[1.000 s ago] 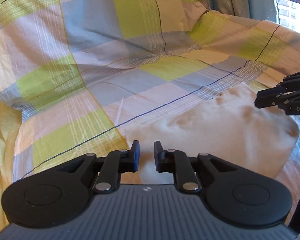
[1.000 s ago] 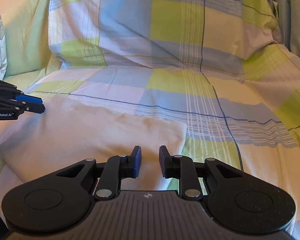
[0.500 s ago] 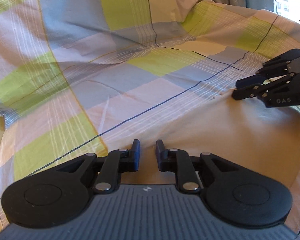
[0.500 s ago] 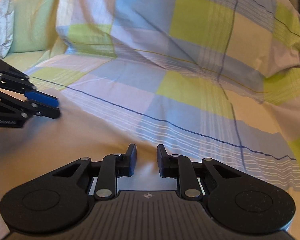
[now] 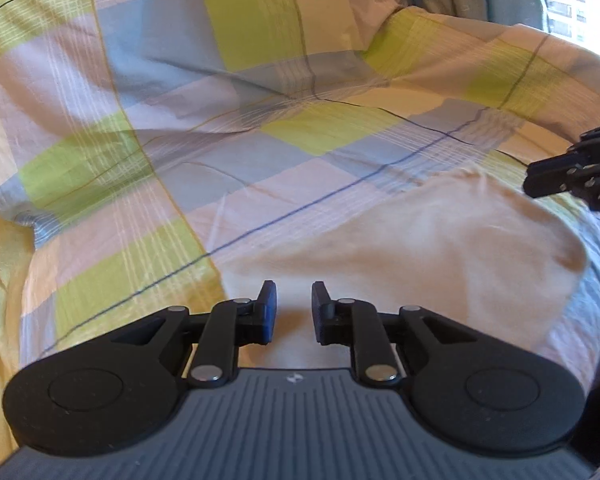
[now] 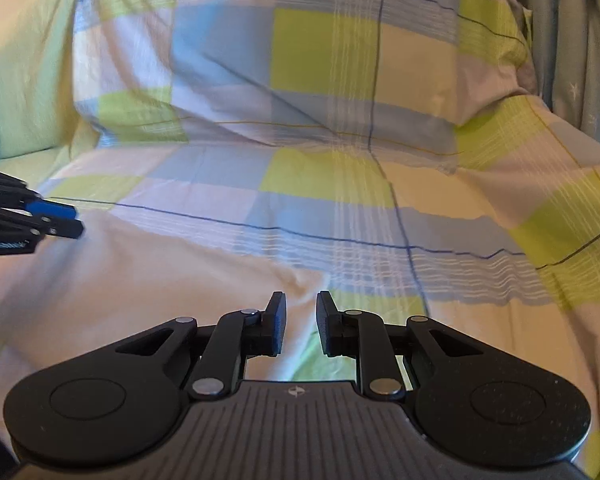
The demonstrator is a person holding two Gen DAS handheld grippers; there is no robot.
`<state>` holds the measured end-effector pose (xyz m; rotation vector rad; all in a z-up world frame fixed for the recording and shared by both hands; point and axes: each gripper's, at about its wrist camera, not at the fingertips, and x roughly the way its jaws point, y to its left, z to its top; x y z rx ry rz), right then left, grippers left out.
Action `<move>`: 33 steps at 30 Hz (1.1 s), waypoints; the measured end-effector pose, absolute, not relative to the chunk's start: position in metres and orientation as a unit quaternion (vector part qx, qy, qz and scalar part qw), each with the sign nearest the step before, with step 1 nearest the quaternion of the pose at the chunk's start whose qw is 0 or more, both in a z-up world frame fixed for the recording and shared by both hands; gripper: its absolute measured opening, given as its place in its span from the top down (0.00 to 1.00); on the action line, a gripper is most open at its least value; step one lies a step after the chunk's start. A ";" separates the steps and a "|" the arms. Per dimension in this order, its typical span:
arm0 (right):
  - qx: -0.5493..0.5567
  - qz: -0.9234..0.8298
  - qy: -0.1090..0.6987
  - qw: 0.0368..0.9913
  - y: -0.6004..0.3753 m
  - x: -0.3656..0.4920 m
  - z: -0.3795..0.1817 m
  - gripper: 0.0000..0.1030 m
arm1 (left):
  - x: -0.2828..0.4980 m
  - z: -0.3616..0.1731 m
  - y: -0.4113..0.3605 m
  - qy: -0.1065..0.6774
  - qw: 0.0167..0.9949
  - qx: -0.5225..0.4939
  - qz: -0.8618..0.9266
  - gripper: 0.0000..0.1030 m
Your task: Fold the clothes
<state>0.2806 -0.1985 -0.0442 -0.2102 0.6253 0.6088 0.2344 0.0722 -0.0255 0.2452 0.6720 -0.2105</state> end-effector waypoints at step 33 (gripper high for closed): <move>0.088 0.335 0.359 0.867 -0.234 0.360 -0.081 0.93 | 0.227 -0.040 -0.013 0.343 0.906 0.131 -0.212 0.83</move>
